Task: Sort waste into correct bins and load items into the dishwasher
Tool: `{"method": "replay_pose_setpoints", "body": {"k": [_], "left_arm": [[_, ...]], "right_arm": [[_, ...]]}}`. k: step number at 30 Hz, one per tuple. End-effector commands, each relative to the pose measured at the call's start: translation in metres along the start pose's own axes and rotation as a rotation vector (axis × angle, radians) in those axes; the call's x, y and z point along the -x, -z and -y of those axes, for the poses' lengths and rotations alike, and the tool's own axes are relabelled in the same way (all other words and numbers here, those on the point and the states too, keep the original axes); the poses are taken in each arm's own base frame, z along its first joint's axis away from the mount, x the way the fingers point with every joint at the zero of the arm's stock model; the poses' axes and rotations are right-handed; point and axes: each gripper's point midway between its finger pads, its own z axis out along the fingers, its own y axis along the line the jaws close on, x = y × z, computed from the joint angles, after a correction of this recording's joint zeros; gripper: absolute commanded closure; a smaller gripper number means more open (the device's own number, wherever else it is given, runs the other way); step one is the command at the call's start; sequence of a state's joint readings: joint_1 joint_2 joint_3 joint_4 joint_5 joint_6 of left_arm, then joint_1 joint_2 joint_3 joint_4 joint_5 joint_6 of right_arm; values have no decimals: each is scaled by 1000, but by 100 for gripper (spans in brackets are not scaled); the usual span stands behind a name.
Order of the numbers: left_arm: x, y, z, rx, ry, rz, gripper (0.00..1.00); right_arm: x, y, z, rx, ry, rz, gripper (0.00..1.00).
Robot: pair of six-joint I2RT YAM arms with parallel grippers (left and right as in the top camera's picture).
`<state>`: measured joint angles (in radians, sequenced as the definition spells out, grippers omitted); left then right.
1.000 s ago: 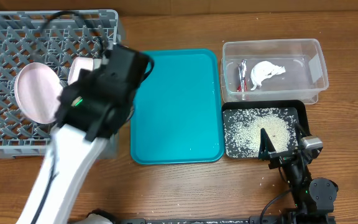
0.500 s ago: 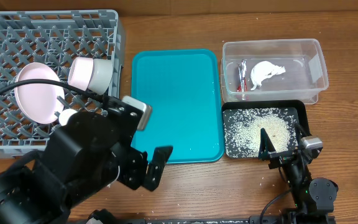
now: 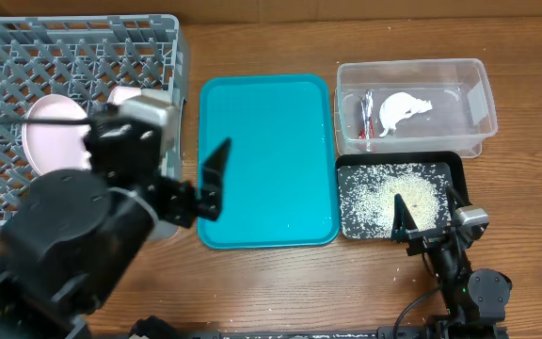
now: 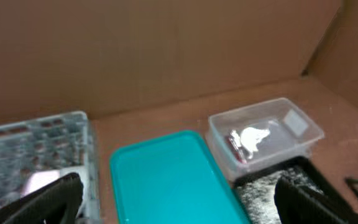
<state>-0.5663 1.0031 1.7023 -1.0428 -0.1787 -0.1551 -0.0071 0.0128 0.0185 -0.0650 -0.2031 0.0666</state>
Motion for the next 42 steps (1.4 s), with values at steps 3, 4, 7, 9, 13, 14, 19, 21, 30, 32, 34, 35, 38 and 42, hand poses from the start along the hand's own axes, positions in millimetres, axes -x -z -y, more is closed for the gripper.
{"method": "replay_pose_setpoints", "body": {"k": [3,4,7,9,13,14,19,21,30,32,34,35,38,42], "left_arm": [[-17,16,-10,-49,-105,165,0],[-24,18,-15,-34,-102,182,0],[-49,26,-30,25,-89,213,0],[-71,32,-41,71,-78,237,0],[-103,39,-55,129,-68,299,0],[-111,39,-57,142,-67,321,0],[-148,28,-71,191,-54,429,0],[-158,17,-72,182,-52,452,0],[-207,-43,-85,153,36,461,0],[-218,-52,-88,156,38,448,0],[-234,-62,-90,158,41,423,0],[-241,-66,-92,159,43,410,0],[-263,-78,-94,161,51,366,0],[-274,-82,-95,165,57,315,0]], "right_arm": [[-2,0,2,-6,5,5,0],[-2,0,2,-6,5,5,0],[-2,0,2,-6,5,5,0],[-2,0,2,-6,5,5,0],[-2,0,2,-6,5,5,0],[-2,0,2,-6,5,5,0],[-2,0,2,-6,5,5,0],[-2,0,2,-6,5,5,0],[-2,0,2,-6,5,5,1],[-2,0,2,-6,5,5,0],[-2,0,2,-6,5,5,0],[-2,0,2,-6,5,5,0],[-2,0,2,-6,5,5,0],[-2,0,2,-6,5,5,0]]}}
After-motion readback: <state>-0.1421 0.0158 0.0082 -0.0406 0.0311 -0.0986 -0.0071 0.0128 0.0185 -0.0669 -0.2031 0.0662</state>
